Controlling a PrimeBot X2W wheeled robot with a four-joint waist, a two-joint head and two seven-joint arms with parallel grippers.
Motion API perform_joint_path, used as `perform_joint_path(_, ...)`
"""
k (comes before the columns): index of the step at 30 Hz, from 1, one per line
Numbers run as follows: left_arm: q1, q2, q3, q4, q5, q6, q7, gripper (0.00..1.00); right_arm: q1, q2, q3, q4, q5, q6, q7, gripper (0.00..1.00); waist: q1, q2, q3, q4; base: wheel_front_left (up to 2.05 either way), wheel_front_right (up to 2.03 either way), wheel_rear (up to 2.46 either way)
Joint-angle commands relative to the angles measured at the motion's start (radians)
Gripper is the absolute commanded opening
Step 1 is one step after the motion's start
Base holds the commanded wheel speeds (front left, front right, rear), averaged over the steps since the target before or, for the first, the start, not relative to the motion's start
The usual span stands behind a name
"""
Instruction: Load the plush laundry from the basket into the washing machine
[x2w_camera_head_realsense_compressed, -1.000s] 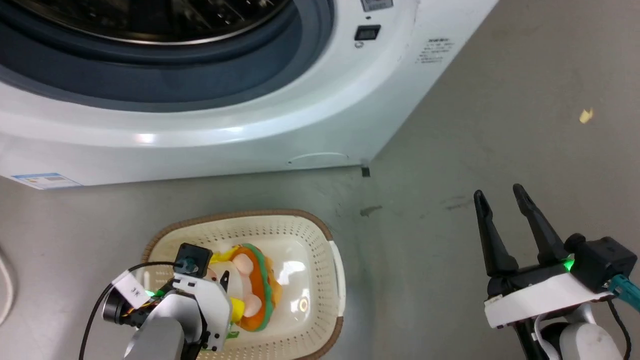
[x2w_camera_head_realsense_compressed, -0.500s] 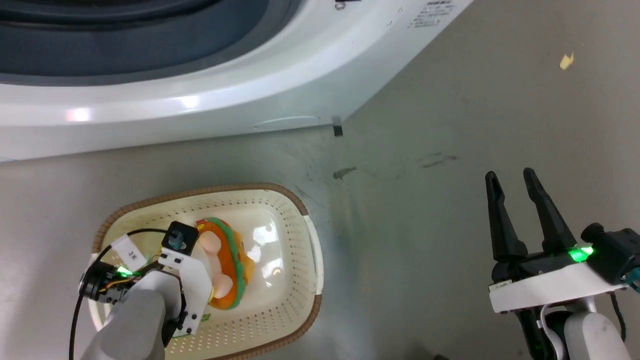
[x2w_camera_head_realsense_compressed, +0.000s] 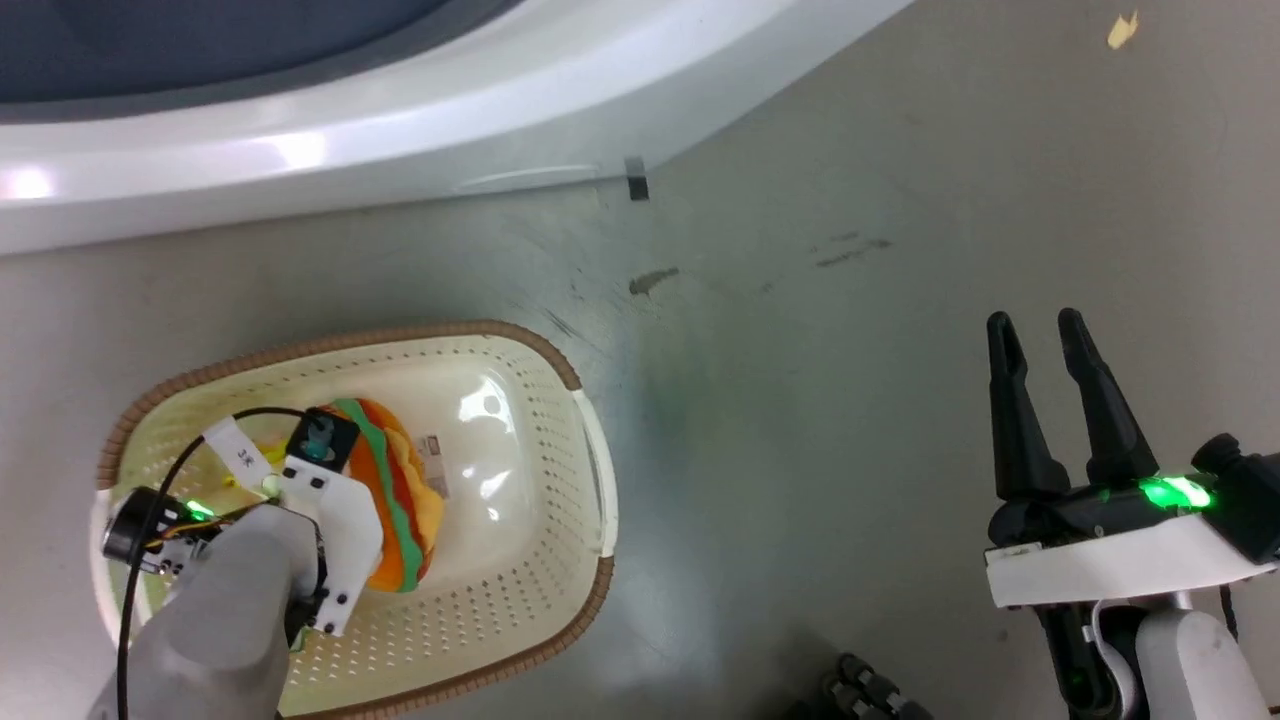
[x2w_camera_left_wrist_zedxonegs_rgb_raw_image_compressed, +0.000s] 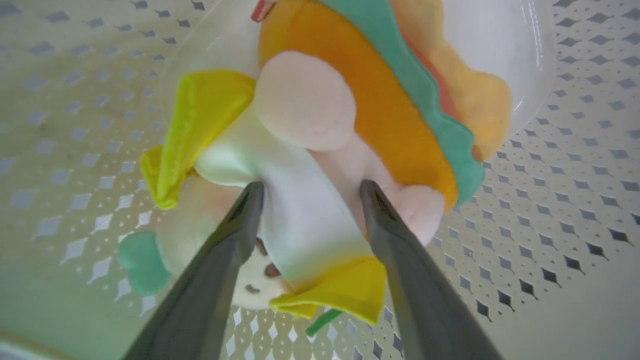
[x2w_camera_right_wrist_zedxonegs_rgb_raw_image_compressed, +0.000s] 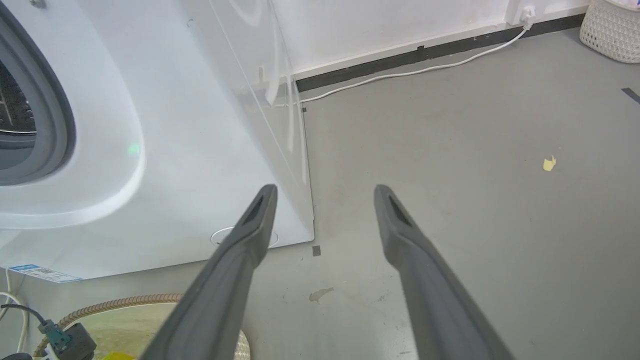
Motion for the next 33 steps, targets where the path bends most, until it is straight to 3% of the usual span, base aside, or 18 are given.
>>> perform_joint_path(1, -0.04, 0.006, -0.019, 0.036, -0.01, -0.011, 0.017, 1.0, -0.018, 0.0, 0.001, -0.01, 0.021, -0.001, -0.014, 1.0, -0.0001, -0.0001, 0.033, -0.016, 0.0, 0.0, 0.0)
perform_joint_path(4, -0.067, 0.012, -0.029, 0.066, -0.018, -0.003, 0.031, 1.0, -0.026, 0.0, 0.002, -0.011, 0.039, -0.001, -0.02, 1.0, -0.0001, -0.0001, 0.059, -0.026, 0.0, 0.0, 0.0)
perform_joint_path(5, -0.08, 0.014, -0.035, 0.086, -0.025, 0.001, 0.042, 0.18, -0.033, 0.0, 0.004, -0.011, 0.05, -0.001, -0.024, 1.0, -0.0001, -0.0001, 0.074, -0.034, 0.0, 0.0, 0.0)
perform_joint_path(6, -0.08, 0.014, -0.035, 0.086, -0.025, 0.001, 0.042, 0.18, -0.033, 0.0, 0.004, -0.011, 0.05, -0.001, -0.024, 1.0, -0.0001, -0.0001, 0.074, -0.034, 0.0, 0.0, 0.0)
perform_joint_path(7, -0.086, 0.015, -0.039, 0.095, -0.03, -0.001, 0.044, 0.0, -0.037, 0.0, 0.005, -0.011, 0.055, -0.001, -0.026, 1.0, -0.0001, -0.0001, 0.081, -0.038, 0.0, 0.0, 0.0)
perform_joint_path(17, -0.115, 0.05, -0.056, 0.184, -0.083, 0.002, 0.007, 0.0, -0.077, 0.0, 0.025, -0.004, 0.075, -0.001, -0.047, 1.0, -0.0001, -0.0001, 0.111, -0.093, 0.0, 0.0, 0.0)
perform_joint_path(22, -0.104, 0.049, -0.067, 0.226, -0.112, 0.001, -0.05, 0.0, -0.093, 0.0, 0.027, -0.006, 0.067, -0.001, -0.057, 1.0, -0.0001, -0.0001, 0.067, -0.1, 0.0, 0.0, 0.0)
perform_joint_path(26, -0.072, 0.008, -0.066, 0.231, -0.141, -0.002, -0.134, 0.0, -0.078, 0.0, 0.012, -0.003, 0.026, -0.001, -0.061, 1.0, -0.0001, -0.0001, -0.026, -0.07, 0.0, 0.0, 0.0)
perform_joint_path(27, -0.024, -0.027, -0.075, 0.232, -0.149, -0.009, -0.196, 0.0, -0.048, 0.0, -0.013, 0.003, -0.006, -0.001, -0.061, 1.0, -0.0001, -0.0001, -0.123, -0.035, 0.0, 0.0, 0.0)
perform_joint_path(33, 0.066, -0.084, -0.073, 0.233, -0.187, -0.022, -0.321, 0.0, 0.02, 0.0, -0.035, 0.014, -0.08, -0.001, -0.061, 1.0, -0.0001, -0.0001, -0.307, 0.037, 0.0, 0.0, 0.0)
